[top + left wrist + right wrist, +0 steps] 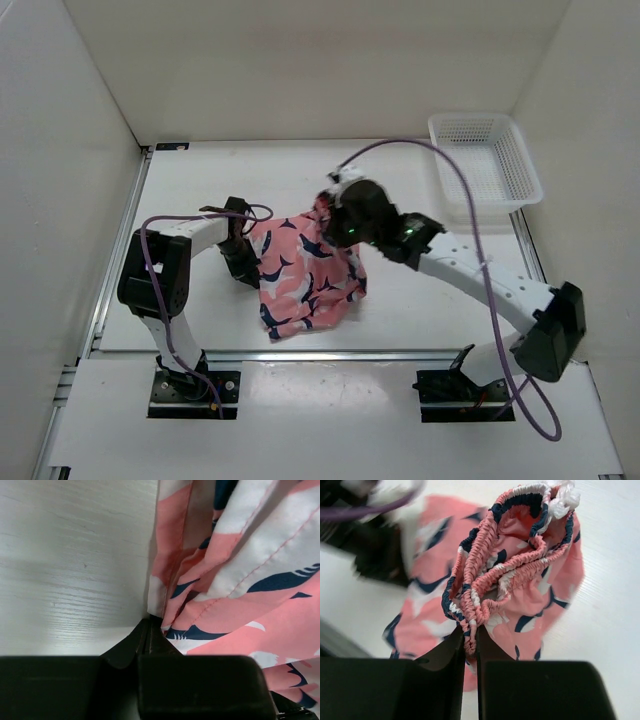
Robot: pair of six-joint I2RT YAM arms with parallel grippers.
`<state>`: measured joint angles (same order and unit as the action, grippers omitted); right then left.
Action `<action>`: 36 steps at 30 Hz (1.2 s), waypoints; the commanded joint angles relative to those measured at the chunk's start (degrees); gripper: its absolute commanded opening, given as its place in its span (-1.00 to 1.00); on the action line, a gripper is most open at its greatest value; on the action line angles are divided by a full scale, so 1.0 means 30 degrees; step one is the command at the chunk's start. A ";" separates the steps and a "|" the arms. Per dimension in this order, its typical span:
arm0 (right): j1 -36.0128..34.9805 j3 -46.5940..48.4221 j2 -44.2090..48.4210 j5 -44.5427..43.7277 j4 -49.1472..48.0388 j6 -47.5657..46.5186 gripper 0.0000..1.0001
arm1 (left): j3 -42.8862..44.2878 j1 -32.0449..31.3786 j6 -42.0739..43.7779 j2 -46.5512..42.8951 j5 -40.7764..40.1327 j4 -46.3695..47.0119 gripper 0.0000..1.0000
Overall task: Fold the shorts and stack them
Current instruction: Fold the shorts
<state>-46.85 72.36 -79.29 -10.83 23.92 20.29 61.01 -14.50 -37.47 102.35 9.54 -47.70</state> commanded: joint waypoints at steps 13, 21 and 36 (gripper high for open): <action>-0.8729 0.3947 -0.7288 -0.4590 0.0554 -0.3164 -0.99 | 0.0201 0.0057 0.0011 -0.0246 -0.0280 0.0813 -0.79; -0.8729 0.4826 -0.8726 -0.6816 -0.0064 -0.2575 -0.99 | -0.0328 0.0819 0.0216 -0.2121 0.0333 0.0813 -0.79; -0.8379 0.3249 -0.4574 -0.4443 -0.1587 -0.1934 0.64 | 0.4206 0.4160 0.2587 -0.6163 0.0863 -0.4019 0.26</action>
<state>-72.44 84.42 -102.65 -23.64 22.04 12.25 68.23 -2.76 -32.42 88.79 12.21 -56.10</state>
